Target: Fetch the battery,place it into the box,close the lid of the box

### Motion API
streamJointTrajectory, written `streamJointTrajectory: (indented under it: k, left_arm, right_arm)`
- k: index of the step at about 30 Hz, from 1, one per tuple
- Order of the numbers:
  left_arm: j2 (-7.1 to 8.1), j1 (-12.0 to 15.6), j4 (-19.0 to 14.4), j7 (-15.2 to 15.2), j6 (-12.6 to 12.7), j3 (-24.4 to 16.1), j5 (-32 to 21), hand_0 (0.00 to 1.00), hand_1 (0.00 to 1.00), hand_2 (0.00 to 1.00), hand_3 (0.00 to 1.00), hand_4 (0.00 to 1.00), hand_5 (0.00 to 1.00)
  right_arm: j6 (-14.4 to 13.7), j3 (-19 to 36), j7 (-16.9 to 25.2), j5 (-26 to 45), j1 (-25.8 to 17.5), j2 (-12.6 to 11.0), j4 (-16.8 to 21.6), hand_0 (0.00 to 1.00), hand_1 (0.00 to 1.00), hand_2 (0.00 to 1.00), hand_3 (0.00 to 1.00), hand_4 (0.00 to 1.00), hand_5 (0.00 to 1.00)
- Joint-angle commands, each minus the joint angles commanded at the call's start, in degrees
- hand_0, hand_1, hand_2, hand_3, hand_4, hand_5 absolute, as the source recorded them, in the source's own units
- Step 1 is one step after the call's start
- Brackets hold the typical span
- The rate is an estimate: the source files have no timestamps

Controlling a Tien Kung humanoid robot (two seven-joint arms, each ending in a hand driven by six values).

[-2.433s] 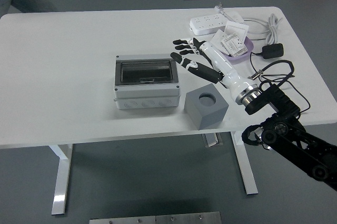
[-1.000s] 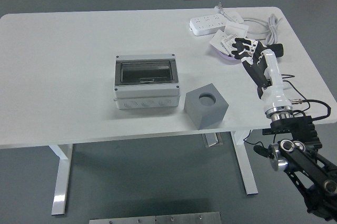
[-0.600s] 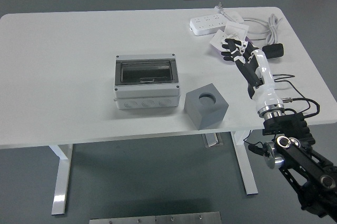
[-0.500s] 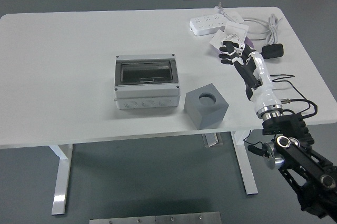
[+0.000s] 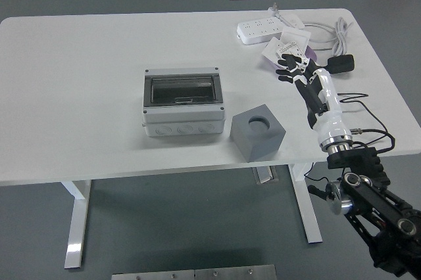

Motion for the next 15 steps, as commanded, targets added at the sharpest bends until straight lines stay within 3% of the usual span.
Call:
streamJointTrajectory:
  k: [10, 15]
  left_arm:
    - [0.04, 0.2, 0.0, 0.2, 0.0, -0.5, 0.3, 0.671, 0.745, 0.708, 0.809, 0.658, 0.272]
    - [0.14, 0.3, 0.0, 0.3, 0.0, -0.8, 0.5, 0.671, 0.745, 0.708, 0.809, 0.658, 0.273]
  right_arm:
    - [0.4, -0.7, -0.1, -0.1, -2.8, -1.4, 2.1, 0.594, 0.591, 0.626, 0.637, 0.728, 0.589]
    - [0.5, -1.5, -0.2, -0.1, -1.2, -0.7, 2.0, 0.595, 0.590, 0.625, 0.638, 0.726, 0.583]
